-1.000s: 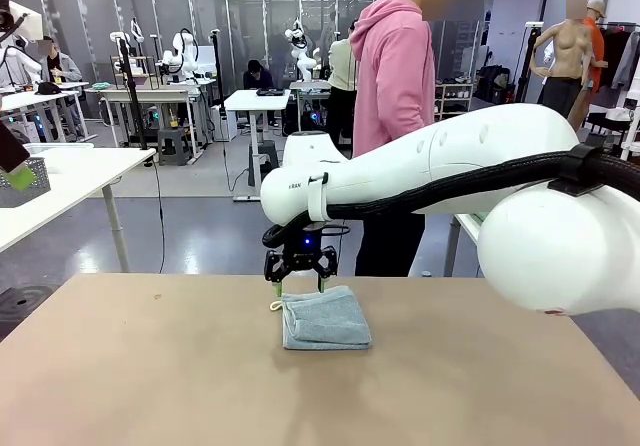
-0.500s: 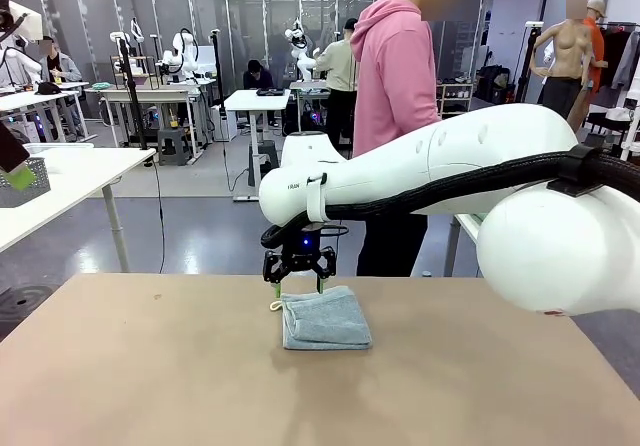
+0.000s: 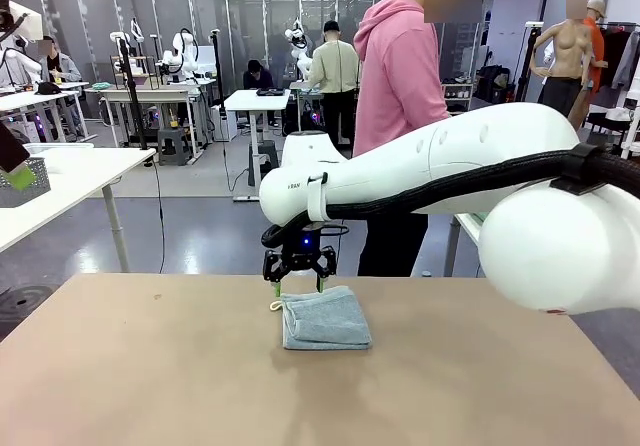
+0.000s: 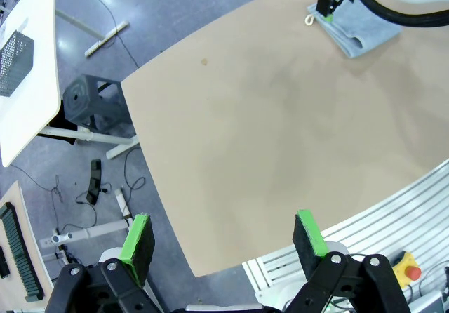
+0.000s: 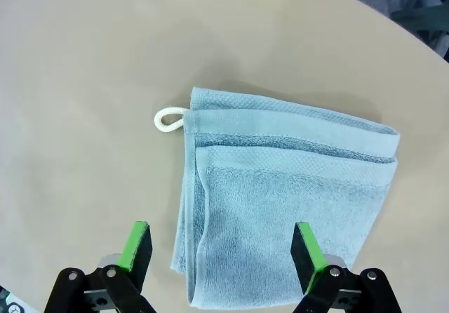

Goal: Fold the towels and place them in the basket.
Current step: Place the folded Towel with hook on the right side of the table.

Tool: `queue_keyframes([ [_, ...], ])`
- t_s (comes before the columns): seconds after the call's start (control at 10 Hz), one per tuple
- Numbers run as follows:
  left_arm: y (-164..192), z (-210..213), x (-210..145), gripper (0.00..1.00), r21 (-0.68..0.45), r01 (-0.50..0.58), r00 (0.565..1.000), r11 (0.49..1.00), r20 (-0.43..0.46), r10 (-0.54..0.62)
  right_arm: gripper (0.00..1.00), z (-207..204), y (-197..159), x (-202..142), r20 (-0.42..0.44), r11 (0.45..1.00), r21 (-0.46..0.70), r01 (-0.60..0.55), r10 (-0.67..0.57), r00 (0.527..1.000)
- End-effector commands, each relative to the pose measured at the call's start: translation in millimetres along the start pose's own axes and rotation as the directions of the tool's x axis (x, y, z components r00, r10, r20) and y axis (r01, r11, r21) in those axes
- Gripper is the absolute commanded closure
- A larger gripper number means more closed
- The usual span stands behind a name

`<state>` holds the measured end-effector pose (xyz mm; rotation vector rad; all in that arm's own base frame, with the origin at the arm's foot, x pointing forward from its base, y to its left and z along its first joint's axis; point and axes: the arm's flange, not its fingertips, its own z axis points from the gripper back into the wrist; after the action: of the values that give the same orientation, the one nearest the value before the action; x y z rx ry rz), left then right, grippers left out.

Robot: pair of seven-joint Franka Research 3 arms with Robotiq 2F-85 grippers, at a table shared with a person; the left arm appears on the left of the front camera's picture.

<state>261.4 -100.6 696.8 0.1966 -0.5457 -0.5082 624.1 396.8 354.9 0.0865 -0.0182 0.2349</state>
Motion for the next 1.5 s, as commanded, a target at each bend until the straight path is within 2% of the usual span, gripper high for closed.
queue_keyframes([
  [0.0, -0.3, -0.6, 0.6, 0.0, 0.011, -0.006, 1.0, 1.0, 0.007, 0.006, 0.0, 27.6, -35.0, -55.4, 0.055, 0.995, 0.098, 0.004, -0.009, 0.998],
  [0.3, -0.3, -0.6, 0.6, 0.0, 0.011, -0.006, 1.0, 1.0, 0.007, 0.006, 0.0, 22.5, -113.1, -100.9, 0.098, 0.949, 0.315, 0.03, -0.064, 0.993],
  [0.6, -0.3, -0.6, 0.6, 0.0, 0.011, -0.006, 1.0, 1.0, 0.007, 0.006, 0.0, 1.5, -168.5, -111.5, 0.134, 0.881, 0.472, 0.03, -0.105, 0.985],
  [0.8, -0.3, -0.6, 0.6, 0.0, 0.011, -0.006, 1.0, 1.0, 0.007, 0.006, 0.0, -18.2, -189.3, -109.1, 0.124, 0.825, 0.565, 0.003, -0.089, 0.988],
  [1.0, -0.3, -0.6, 0.6, 0.0, 0.011, -0.006, 1.0, 1.0, 0.007, 0.006, 0.0, -36.0, -200.4, -103.0, 0.13, 0.817, 0.577, 0.015, -0.11, 0.985],
  [1.2, -0.3, -0.6, 0.6, 0.0, 0.011, -0.006, 1.0, 1.0, 0.007, 0.006, 0.0, -48.2, -211.1, -99.6, 0.141, 0.779, 0.627, -0.015, -0.094, 0.986],
  [1.4, -0.3, -0.6, 0.6, 0.0, 0.011, -0.006, 1.0, 1.0, 0.007, 0.006, 0.0, -53.7, -210.4, -93.2, 0.139, 0.769, 0.639, -0.011, -0.101, 0.985],
])
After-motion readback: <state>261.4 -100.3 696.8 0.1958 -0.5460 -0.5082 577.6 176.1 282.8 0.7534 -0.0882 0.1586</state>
